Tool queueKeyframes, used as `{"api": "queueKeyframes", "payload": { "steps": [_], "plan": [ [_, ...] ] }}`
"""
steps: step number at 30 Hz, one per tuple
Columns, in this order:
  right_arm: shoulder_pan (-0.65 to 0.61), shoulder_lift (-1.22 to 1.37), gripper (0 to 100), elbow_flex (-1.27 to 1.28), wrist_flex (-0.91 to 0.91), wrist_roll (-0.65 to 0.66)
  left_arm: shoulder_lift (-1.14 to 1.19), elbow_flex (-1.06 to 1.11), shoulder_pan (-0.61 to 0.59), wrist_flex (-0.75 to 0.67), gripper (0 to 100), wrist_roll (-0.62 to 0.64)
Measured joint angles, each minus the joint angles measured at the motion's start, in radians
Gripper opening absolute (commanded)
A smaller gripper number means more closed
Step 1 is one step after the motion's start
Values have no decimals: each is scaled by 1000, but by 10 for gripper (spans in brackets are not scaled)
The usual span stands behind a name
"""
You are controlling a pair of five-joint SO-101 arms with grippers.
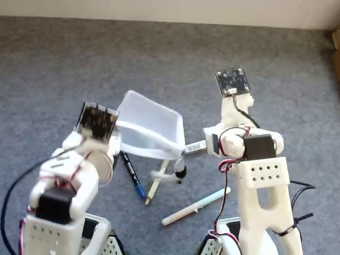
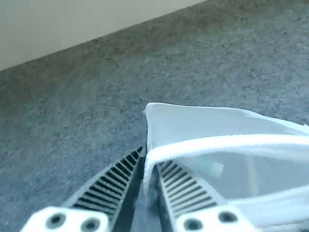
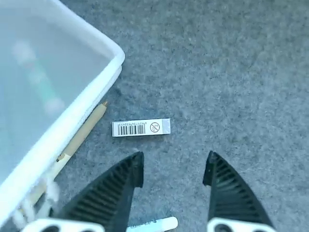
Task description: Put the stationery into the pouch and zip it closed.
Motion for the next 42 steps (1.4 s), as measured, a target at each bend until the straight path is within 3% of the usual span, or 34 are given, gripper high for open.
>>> {"api": "queueKeyframes", "payload": {
  "steps": [5,12,20,31,37,42],
  "plan": [
    [-3,0,191,41,-57,-6,253,-295,-9,161,8,69],
    [-3,109,191,43,-60,-170,451,-549,-140,298,8,176],
    [-2,445,191,-86,-60,-463,499,-525,-219,298,9,236],
    [-48,516,191,-120,-60,-526,497,-509,-222,298,11,238],
    [-48,605,194,-123,-64,-821,497,-505,-222,296,11,238],
    [-46,703,194,-124,-143,-916,483,-473,-224,296,11,258]
  ]
}}
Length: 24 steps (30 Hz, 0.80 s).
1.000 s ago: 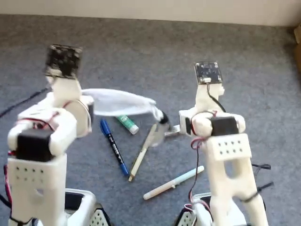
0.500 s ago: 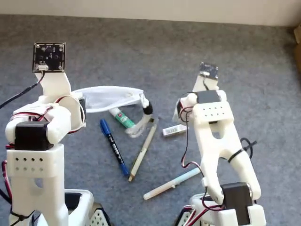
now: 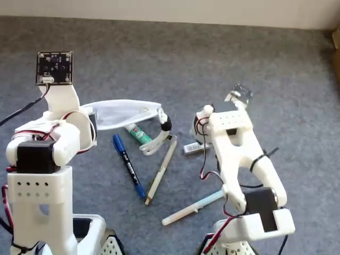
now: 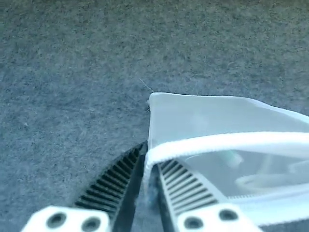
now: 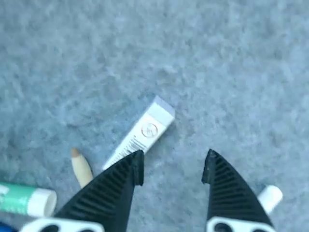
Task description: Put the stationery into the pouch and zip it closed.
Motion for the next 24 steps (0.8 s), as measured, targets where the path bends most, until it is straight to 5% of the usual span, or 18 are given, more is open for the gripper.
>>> {"api": "queueKeyframes", "payload": {
  "steps": [24],
  "plan": [
    [3,91,192,-8,-198,-106,-2,29,-2,-20,11,34]
  ]
}}
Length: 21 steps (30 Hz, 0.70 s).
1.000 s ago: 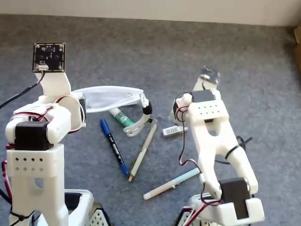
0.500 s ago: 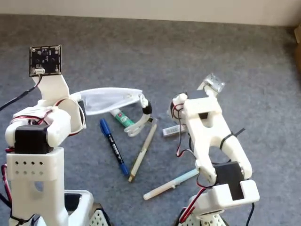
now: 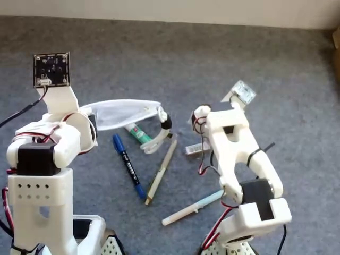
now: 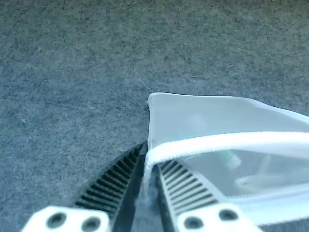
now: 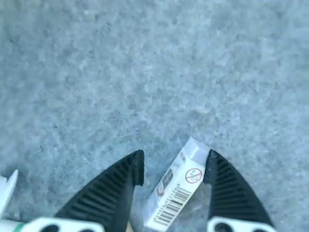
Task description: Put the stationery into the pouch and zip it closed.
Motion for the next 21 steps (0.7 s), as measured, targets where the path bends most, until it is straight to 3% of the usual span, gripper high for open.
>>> {"api": "queueKeyframes", "payload": {
  "steps": [21],
  "plan": [
    [11,71,180,-28,44,0,0,3,0,-12,11,0]
  ]
}}
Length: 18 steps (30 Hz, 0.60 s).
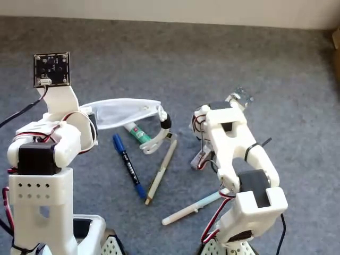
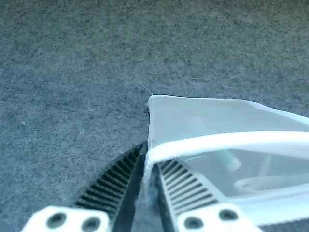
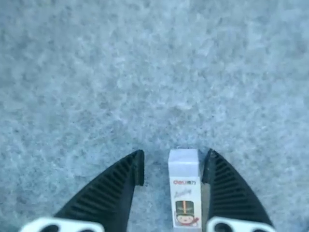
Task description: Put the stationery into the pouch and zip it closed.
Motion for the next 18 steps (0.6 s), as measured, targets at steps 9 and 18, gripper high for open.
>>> {"api": "queueKeyframes", "payload": {
  "steps": [9,18],
  "plan": [
    [6,0,92,0,0,25,0,0,0,0,11,0],
    [6,0,87,0,3,52,0,0,0,0,11,0]
  ]
}}
